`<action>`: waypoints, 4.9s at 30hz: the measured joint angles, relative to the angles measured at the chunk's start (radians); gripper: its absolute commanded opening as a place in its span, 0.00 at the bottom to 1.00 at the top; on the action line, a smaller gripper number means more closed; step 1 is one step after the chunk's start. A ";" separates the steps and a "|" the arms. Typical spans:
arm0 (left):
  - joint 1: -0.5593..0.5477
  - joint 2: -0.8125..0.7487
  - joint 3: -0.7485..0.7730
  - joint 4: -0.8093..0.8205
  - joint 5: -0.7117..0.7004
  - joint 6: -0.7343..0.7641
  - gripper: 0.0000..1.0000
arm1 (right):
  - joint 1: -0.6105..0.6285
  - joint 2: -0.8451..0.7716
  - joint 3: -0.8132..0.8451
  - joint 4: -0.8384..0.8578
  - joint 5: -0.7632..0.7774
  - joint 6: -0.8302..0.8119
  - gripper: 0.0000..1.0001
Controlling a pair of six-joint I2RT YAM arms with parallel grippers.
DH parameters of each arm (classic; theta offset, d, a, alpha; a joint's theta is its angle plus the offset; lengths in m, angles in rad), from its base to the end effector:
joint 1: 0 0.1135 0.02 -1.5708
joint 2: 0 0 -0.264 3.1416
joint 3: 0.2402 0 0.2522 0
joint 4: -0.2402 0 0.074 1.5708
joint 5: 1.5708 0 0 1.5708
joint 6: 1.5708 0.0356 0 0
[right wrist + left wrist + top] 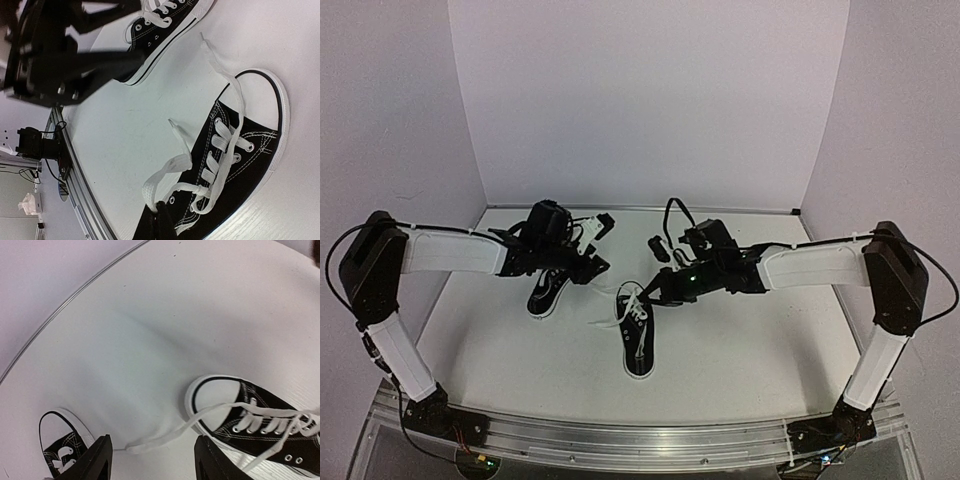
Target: Tie the shoes
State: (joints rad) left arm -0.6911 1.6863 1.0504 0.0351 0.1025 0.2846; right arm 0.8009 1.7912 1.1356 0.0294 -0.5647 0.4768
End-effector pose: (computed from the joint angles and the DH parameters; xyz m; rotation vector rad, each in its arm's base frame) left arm 0.2854 -0.2408 0.2167 1.0776 1.9047 -0.3426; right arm 0.2597 0.2953 0.2083 -0.7343 2.2988 1.2831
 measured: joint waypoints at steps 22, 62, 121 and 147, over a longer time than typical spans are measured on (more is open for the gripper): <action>0.034 0.388 0.322 -0.351 -0.107 -0.102 0.68 | 0.000 0.000 -0.002 -0.008 0.000 -0.016 0.00; 0.011 -0.168 0.063 -0.462 -0.050 -0.196 0.00 | -0.010 0.000 0.003 -0.024 0.019 -0.028 0.00; -0.327 -0.349 -0.287 0.139 -0.050 -0.181 0.59 | -0.006 0.075 0.116 -0.045 -0.098 -0.116 0.00; -0.269 -0.163 -0.266 0.095 -0.176 -0.309 0.61 | -0.082 0.046 0.247 -0.267 -0.021 -0.240 0.31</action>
State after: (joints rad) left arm -0.9601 1.5235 0.7844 0.1298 -0.0736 -0.0241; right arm 0.7194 1.8369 1.3829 -0.2375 -0.5856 0.2364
